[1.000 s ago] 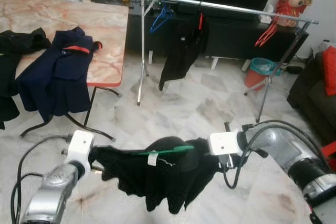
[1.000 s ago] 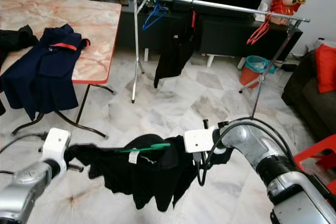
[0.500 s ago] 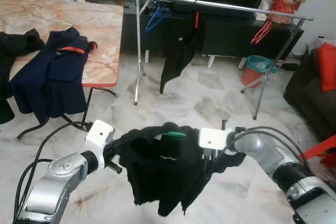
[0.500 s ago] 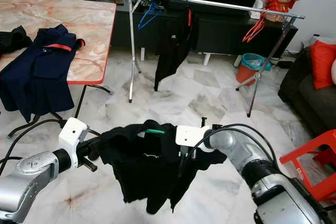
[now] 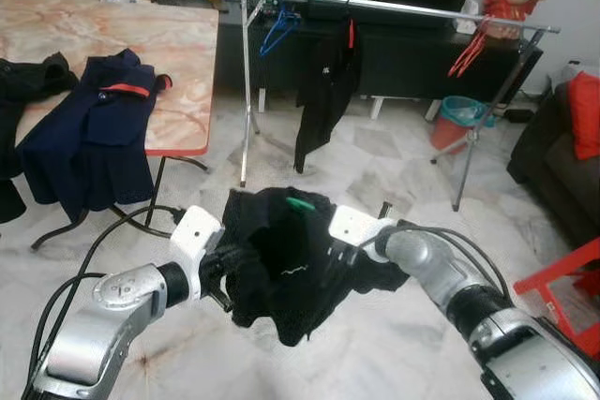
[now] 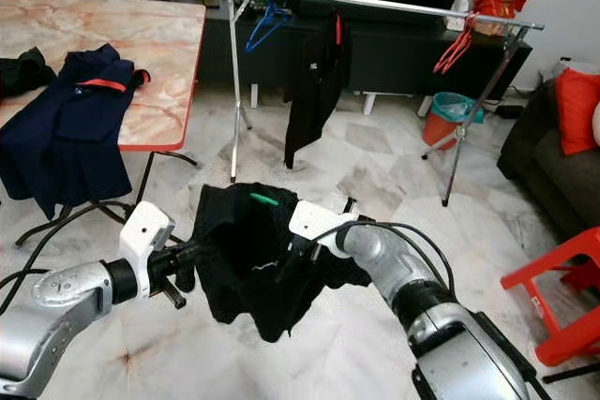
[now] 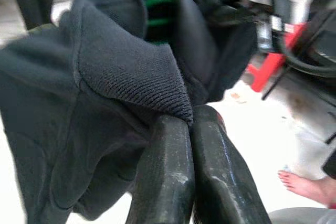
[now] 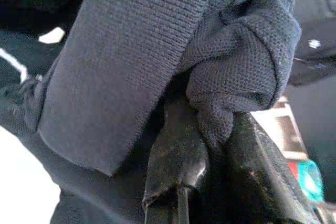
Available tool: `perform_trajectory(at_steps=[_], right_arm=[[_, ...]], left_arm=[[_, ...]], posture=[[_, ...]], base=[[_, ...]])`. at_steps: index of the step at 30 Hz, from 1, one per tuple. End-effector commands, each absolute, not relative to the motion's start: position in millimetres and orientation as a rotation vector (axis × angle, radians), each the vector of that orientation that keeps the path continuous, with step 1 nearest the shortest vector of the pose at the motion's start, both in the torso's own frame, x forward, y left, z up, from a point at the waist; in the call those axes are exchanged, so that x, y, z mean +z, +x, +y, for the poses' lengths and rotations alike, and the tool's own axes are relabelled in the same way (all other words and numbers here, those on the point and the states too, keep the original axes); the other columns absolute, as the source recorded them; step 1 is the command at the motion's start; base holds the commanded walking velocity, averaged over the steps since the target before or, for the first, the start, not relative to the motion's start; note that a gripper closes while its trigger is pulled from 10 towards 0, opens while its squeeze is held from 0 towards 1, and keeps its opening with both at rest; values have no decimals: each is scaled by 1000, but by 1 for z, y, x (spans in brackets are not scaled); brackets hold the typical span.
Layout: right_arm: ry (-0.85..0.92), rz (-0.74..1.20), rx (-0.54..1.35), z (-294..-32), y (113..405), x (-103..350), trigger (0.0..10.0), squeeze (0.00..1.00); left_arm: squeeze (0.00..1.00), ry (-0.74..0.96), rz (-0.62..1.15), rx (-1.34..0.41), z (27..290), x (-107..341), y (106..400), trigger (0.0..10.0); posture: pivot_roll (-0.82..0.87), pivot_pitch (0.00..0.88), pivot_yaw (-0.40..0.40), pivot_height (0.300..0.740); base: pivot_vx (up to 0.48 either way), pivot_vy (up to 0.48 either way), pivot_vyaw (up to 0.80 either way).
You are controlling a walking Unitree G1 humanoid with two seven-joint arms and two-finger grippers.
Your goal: Hang hanger
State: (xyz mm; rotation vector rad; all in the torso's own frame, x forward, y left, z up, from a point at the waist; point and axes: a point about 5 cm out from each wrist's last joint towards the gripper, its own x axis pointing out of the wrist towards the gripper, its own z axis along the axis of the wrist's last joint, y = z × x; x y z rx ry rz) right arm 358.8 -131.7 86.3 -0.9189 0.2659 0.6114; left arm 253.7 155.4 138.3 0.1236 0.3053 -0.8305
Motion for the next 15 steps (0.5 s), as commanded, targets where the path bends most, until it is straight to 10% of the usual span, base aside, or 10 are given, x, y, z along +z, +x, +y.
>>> perform_trajectory(at_steps=[1,15], right_arm=[[-789,211,495,-129,369,102,10000,0],[-456,95,722,-61,356,111,10000,0]], left_arm=[[0,127,324,-914,144,137,246,10000],[0,230,269,-591,162,125,276,10000]], posture=[[202,0,-113,740],[213,0,-102,740]], base=[[0,0,0],[0,0,0]])
